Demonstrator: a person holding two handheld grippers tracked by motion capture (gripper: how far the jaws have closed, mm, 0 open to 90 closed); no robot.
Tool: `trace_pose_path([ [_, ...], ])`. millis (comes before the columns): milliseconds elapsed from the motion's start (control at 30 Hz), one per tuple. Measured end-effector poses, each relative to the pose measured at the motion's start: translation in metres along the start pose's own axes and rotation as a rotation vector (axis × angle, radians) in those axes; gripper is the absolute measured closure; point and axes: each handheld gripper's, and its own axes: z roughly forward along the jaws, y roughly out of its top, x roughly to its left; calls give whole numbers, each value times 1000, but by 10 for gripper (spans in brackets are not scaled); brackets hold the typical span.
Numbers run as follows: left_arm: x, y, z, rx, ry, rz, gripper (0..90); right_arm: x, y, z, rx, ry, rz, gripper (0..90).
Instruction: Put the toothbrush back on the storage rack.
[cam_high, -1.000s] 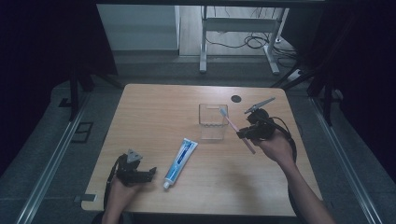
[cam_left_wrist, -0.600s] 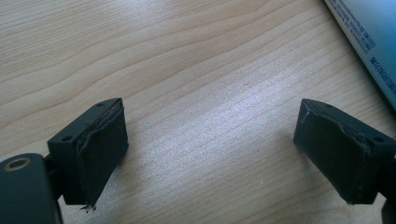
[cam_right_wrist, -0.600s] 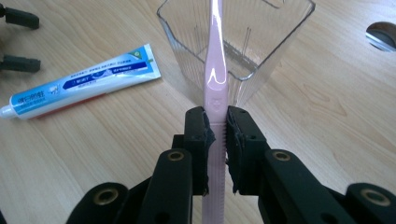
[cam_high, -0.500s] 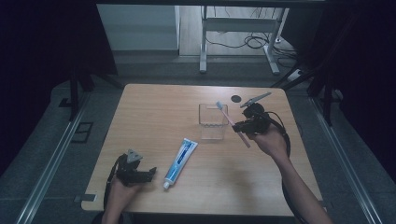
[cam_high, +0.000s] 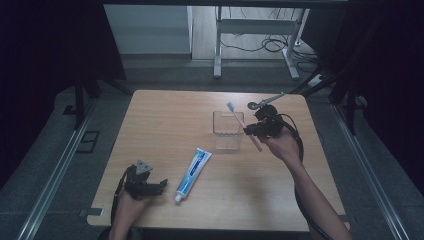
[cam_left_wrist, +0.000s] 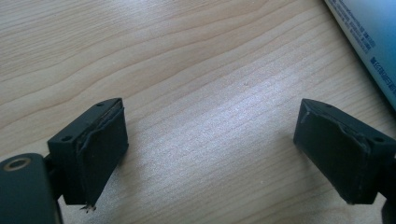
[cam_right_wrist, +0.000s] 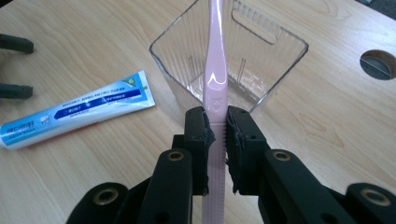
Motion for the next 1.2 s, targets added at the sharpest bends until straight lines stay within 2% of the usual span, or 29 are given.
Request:
trace_pose_path([
  [600, 0, 0, 0, 0, 0, 0, 100, -4, 23, 14, -31, -12, -19, 786],
  [1200, 0, 0, 0, 1, 0, 1, 100, -9, 41, 27, -71, -15, 2, 786],
])
